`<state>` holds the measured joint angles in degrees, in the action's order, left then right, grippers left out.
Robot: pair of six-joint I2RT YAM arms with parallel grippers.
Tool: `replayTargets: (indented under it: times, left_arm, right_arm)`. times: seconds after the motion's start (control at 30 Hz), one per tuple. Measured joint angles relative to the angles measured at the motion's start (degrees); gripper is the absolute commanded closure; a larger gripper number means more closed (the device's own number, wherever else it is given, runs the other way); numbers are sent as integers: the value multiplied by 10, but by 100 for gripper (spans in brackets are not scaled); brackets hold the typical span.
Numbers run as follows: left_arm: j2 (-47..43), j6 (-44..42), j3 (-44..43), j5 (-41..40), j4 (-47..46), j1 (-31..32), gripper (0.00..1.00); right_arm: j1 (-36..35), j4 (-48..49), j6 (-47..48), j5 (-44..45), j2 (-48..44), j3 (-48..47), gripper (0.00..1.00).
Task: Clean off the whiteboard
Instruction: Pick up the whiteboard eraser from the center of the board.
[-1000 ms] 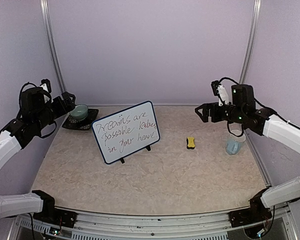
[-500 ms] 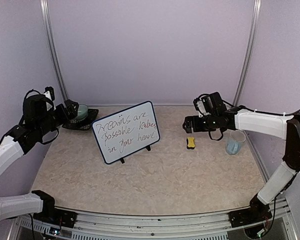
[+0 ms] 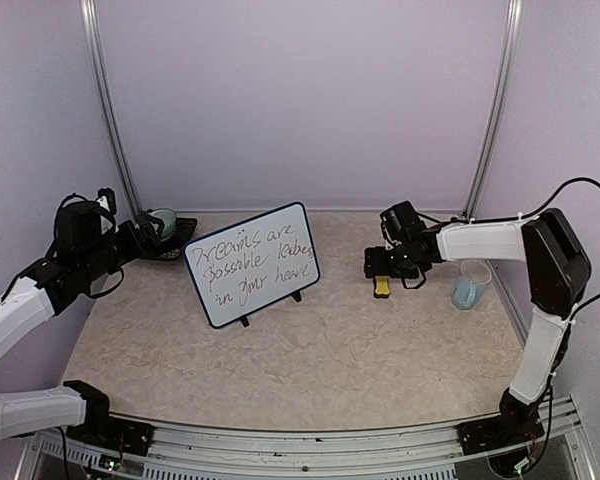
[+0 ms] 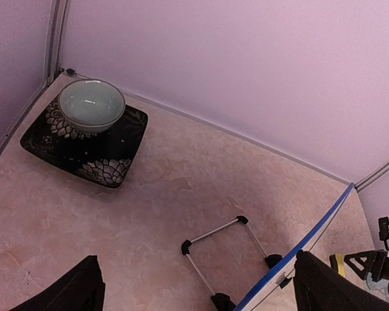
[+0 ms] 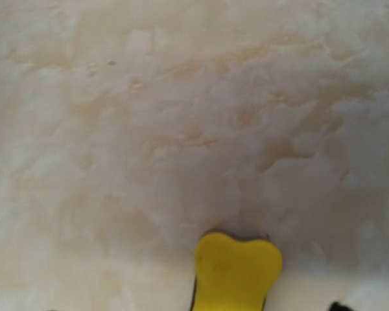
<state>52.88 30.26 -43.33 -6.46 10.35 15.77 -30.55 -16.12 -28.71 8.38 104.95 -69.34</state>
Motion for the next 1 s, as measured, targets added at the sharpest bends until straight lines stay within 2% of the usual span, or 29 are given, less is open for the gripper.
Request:
replayTargets:
  times: [0.17, 0.4, 0.8, 0.9, 1.0]
  left_arm:
    - [-2, 5, 6, 2, -5, 0, 1]
    - [-12, 7, 9, 1, -9, 0, 1]
    - [-16, 12, 14, 0, -10, 0, 1]
    - [-16, 12, 17, 0, -10, 0, 1]
    - [-16, 13, 17, 0, -11, 0, 1]
  right_arm:
    - [-4, -5, -21, 27, 30, -24, 21]
    - [-13, -10, -41, 59, 36, -24, 23]
    - [-13, -10, -59, 70, 58, -24, 26]
    - [-14, -10, -61, 69, 66, -24, 34]
    - [-14, -10, -64, 67, 76, -24, 36]
